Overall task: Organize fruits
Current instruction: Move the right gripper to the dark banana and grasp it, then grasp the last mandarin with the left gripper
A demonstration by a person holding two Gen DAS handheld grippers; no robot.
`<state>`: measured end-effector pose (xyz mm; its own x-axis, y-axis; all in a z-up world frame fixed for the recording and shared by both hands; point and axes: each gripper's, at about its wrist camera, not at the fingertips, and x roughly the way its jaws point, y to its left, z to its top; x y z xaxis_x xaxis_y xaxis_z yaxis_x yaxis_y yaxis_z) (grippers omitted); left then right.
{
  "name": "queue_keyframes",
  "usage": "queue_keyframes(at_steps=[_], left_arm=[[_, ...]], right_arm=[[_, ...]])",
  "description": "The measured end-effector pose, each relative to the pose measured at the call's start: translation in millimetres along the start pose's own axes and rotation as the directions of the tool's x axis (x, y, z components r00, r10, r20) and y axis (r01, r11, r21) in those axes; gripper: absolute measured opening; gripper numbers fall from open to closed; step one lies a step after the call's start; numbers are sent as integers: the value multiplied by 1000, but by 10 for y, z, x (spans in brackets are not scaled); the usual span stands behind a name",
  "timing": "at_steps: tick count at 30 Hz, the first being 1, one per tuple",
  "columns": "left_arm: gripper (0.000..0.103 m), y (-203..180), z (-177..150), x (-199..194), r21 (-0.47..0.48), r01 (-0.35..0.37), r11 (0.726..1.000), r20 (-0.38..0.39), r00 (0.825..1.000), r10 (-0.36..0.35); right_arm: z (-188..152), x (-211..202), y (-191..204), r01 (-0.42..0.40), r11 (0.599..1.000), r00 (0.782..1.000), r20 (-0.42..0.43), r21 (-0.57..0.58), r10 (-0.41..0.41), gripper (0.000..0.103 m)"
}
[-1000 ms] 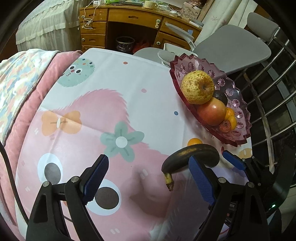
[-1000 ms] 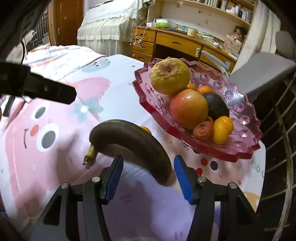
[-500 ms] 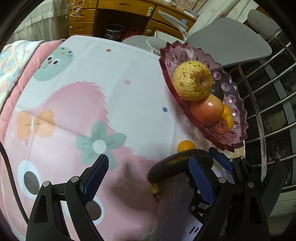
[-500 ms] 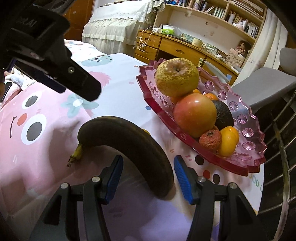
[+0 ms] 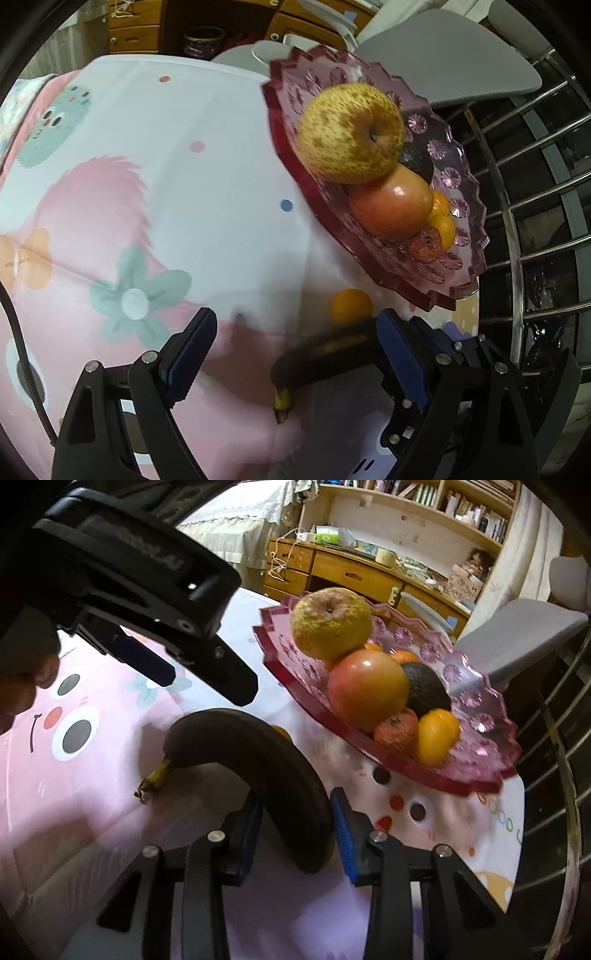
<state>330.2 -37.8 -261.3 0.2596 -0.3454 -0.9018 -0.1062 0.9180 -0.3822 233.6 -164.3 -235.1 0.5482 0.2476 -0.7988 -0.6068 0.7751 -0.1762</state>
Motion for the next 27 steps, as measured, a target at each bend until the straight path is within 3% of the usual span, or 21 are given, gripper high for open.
queue_keyframes(at_steps=[9, 19, 27], left_arm=[[87, -269, -63, 287, 18, 41, 999, -82, 996, -39], [72, -611, -182, 477, 73, 68, 995, -134, 989, -57], [65, -781, -190, 585, 67, 50, 996, -100, 994, -43]], right_arm=[[-291, -215, -176, 2, 999, 997, -77, 34, 1, 35], [-545, -494, -312, -25, 990, 996, -82, 137, 36, 31], [-602, -538, -406, -26, 988, 996, -84, 151, 39, 30]])
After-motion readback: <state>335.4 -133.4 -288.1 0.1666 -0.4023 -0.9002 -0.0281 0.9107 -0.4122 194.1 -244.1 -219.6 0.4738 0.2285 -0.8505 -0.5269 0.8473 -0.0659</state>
